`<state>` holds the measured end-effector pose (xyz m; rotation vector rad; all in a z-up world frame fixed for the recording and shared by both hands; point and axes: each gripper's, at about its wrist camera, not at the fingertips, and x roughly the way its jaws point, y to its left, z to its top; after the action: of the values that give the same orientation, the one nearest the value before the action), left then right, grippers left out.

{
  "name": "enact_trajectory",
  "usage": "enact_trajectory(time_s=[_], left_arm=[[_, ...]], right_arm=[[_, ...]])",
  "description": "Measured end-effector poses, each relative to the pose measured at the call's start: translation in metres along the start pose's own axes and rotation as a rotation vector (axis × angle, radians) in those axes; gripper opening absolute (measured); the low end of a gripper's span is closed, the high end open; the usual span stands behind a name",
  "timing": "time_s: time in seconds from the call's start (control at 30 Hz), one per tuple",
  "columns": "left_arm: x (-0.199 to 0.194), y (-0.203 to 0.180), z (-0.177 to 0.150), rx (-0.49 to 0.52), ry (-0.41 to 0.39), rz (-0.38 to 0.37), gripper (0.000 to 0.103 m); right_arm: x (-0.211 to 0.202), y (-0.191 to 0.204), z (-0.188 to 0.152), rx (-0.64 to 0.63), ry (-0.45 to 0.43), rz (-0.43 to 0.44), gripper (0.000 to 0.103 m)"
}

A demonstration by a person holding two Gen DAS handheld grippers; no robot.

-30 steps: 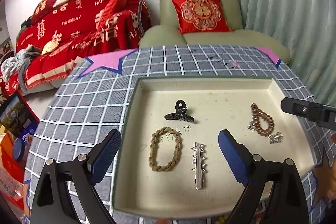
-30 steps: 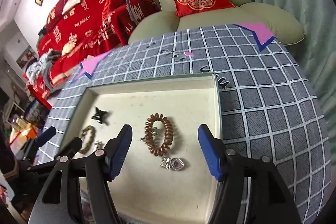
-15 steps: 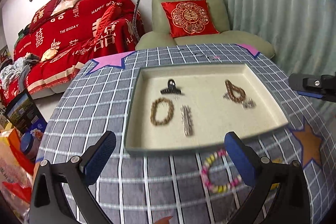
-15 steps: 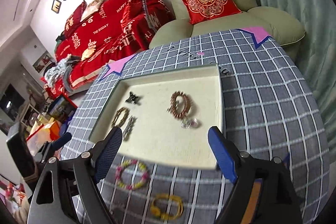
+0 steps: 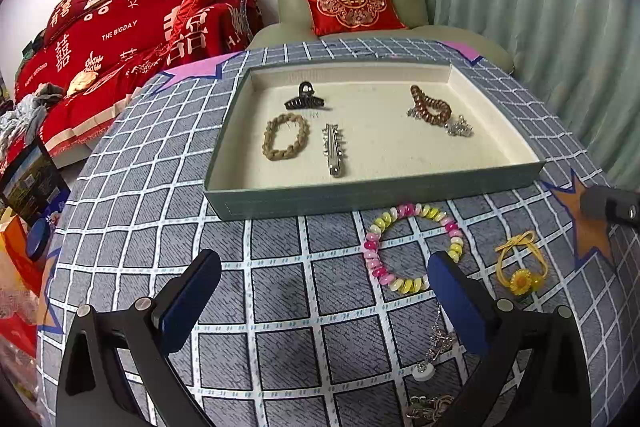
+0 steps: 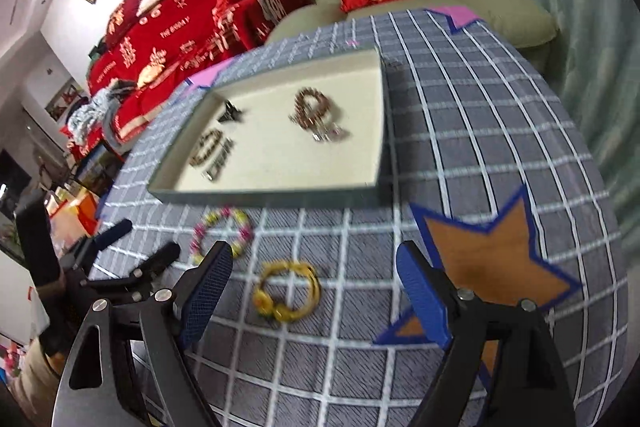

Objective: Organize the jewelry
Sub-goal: 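Lift both tools out of the tray toward the two bracelets, then grasp the pink-yellow beaded bracelet with the left tool while the right tool grasps the yellow cord bracelet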

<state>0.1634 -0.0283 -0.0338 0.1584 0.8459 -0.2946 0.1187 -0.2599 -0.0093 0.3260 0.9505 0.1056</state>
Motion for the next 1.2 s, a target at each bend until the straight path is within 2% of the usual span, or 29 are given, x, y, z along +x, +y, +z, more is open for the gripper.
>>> enact_trajectory(time_s=[0.4, 0.7, 0.73, 0.8, 0.87, 0.93, 1.03, 1.1, 1.13, 1.2], left_arm=[[0.018, -0.009, 0.0, 0.011, 0.03, 0.006, 0.103], [0.028, -0.01, 0.003, -0.014, 0.05, -0.004, 0.103], [0.029, -0.011, 0.003, -0.013, 0.05, -0.004, 0.102], [0.03, -0.012, 0.003, -0.009, 0.057, -0.006, 0.088], [0.034, -0.014, 0.003, -0.009, 0.067, -0.004, 0.087], [0.034, -0.014, 0.003, -0.006, 0.061, -0.003, 0.085], [0.033, -0.017, 0.003, 0.0, 0.058, -0.014, 0.079], [0.033, -0.018, 0.003, 0.002, 0.055, -0.019, 0.077], [0.032, -0.019, 0.003, 0.0, 0.053, -0.03, 0.069], [0.032, -0.021, 0.003, 0.006, 0.054, -0.044, 0.063]], right_arm=[[0.019, 0.012, -0.024, -0.122, 0.051, -0.108, 0.086], [0.021, 0.03, -0.034, -0.203, 0.056, -0.064, 0.086], [0.023, 0.032, -0.035, -0.212, 0.059, -0.065, 0.086], [0.027, 0.036, -0.037, -0.221, 0.063, -0.067, 0.085], [0.033, 0.041, -0.038, -0.229, 0.068, -0.065, 0.083], [0.038, 0.048, -0.04, -0.249, 0.067, -0.072, 0.078], [0.043, 0.056, -0.045, -0.294, 0.05, -0.109, 0.065], [0.045, 0.062, -0.048, -0.333, 0.037, -0.14, 0.042], [0.044, 0.063, -0.049, -0.343, 0.031, -0.147, 0.037], [0.044, 0.064, -0.049, -0.345, 0.028, -0.142, 0.025]])
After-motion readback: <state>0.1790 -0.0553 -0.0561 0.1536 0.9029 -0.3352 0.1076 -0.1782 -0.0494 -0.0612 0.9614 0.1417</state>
